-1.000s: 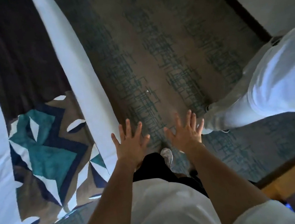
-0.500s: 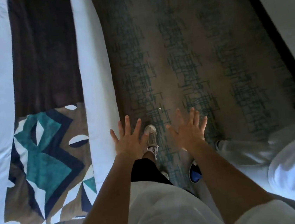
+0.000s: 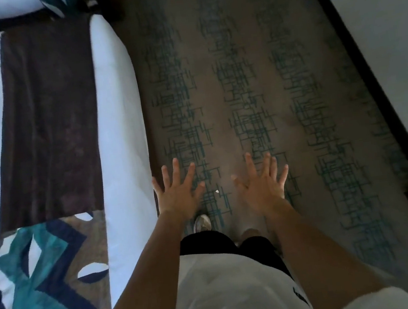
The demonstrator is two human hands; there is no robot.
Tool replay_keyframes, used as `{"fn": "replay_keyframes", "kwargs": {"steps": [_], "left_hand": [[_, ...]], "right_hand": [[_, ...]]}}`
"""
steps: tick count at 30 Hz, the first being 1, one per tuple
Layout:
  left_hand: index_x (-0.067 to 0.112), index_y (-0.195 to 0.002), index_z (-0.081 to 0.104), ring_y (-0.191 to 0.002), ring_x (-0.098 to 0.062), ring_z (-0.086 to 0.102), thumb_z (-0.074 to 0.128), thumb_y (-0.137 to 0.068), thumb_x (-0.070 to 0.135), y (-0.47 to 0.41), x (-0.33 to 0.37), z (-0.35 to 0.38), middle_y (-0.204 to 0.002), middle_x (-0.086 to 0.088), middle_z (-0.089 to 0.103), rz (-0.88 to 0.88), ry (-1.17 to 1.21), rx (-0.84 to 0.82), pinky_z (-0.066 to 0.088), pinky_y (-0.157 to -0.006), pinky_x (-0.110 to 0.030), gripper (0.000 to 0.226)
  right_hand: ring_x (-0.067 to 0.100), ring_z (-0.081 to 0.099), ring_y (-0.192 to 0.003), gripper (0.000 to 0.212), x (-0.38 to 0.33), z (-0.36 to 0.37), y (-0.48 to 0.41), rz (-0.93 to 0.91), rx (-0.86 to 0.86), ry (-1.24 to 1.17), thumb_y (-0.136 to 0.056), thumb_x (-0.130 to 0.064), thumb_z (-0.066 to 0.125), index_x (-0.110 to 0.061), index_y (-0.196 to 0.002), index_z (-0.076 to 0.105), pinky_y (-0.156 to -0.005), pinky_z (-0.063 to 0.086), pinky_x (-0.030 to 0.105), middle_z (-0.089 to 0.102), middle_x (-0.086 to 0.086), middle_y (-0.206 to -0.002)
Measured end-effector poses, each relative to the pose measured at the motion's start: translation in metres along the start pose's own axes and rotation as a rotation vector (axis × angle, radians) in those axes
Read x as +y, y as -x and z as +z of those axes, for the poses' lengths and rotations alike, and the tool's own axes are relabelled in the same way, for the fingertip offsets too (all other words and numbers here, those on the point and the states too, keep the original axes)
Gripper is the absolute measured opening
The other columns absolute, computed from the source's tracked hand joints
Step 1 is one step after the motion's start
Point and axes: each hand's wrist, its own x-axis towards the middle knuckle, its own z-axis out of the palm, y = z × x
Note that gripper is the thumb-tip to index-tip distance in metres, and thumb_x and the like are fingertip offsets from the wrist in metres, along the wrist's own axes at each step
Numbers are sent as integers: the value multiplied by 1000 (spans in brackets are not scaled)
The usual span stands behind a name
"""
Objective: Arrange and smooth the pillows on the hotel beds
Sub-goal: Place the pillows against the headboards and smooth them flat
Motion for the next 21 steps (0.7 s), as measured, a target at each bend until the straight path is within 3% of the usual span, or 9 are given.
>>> {"fn": "replay_keyframes", "kwargs": {"steps": [4, 14, 21], "left_hand": [[44, -156, -16, -153, -38, -21, 1, -95, 72, -41, 24, -17, -166, -4, -26, -19, 6, -17, -6, -120, -67, 69], [45, -156, -16, -153, -37, -21, 6, -96, 73, -134, 110, -56, -167, -3, -26, -171, 112, 14, -9, -118, -66, 69], [45, -157, -12, -153, -37, -20, 8, -97, 71, -189, 127, -104, -168, -3, -23, -231, 134, 59, -10, -117, -66, 68]], "right_hand": [[39, -15, -154, 83, 19, -31, -44, -13, -11, 11, -94, -77, 11, -32, -160, -12, -118, -14, 64, -17, 23, -166], [40, -17, -153, 87, 60, -117, -185, -154, -66, 120, -89, -82, 5, -33, -159, -17, -118, -15, 65, -17, 23, -166], [40, -16, -153, 88, 56, -167, -263, -312, -36, 144, -86, -86, -1, -37, -157, -19, -114, -22, 63, -18, 22, -166]]}}
